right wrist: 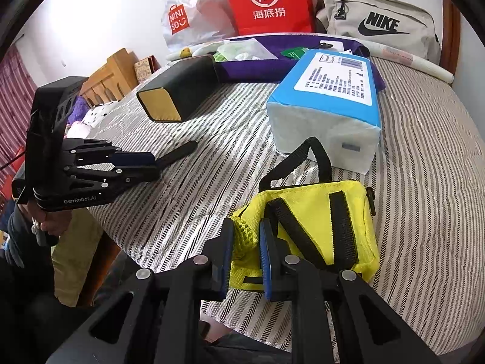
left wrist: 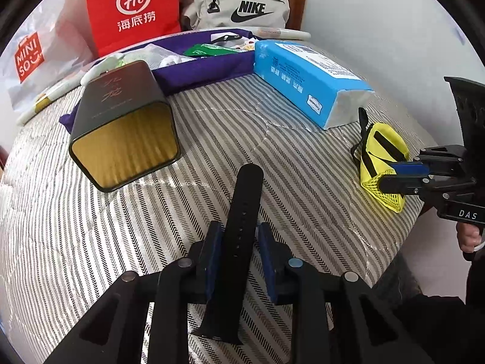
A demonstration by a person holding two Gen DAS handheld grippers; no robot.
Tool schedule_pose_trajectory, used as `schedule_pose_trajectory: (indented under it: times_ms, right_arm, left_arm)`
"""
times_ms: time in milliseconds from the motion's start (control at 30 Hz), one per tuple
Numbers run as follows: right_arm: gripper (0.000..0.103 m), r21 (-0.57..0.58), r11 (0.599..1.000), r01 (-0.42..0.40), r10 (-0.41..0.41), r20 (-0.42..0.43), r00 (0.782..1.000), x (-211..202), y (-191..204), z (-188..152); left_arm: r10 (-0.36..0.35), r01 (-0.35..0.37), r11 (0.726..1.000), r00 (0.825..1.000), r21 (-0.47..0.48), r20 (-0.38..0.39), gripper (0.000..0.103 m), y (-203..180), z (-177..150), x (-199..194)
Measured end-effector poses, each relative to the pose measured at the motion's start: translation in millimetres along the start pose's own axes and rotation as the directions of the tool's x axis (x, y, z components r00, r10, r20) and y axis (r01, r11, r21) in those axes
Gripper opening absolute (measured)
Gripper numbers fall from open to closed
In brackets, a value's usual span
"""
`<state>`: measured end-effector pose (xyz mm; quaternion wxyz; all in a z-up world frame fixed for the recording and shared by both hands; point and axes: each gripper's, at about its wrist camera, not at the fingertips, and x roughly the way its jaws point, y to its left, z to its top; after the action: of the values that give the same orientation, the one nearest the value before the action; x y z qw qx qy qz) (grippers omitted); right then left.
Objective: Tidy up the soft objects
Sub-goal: 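Carry the yellow pouch and black strap over the purple towel with both tools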
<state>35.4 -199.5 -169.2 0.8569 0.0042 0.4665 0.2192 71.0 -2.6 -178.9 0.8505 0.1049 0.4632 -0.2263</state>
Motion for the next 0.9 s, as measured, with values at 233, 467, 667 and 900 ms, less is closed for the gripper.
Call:
schedule_pose_trajectory:
  times_ms: [233, 467, 667, 900]
  right_arm:
    - [0.016, -0.005, 1.000, -0.001, 0.001, 0.010, 1.000, 2.8, -0.6, -1.2]
    - [0.015, -0.024, 1.000, -0.007, 0.009, 0.047, 0.999, -13.9, 7.2, -0.5]
    - [0.015, -0.028, 0.999, -0.017, 0.019, 0.091, 0.996, -32.4, 12.8, 6.6]
    - [0.015, -0.035, 0.999, -0.017, 0.021, 0.122, 0.992, -47.7, 15.7, 17.7]
  left_arm:
    - [0.028, -0.028, 1.000, 0.999, -0.001, 0.019, 0.020, -0.4, -2.7, -3.0]
    - [0.032, -0.026, 0.994, 0.998, -0.102, 0.057, 0.020, 17.6, -10.1, -22.5]
    - [0.059, -0.046, 0.989, 0.994, -0.142, 0.093, 0.020, 27.1, -6.4, -43.0]
    - [0.066, -0.044, 0.986, 0.989, -0.163, 0.131, 0.020, 30.1, 3.7, -64.3]
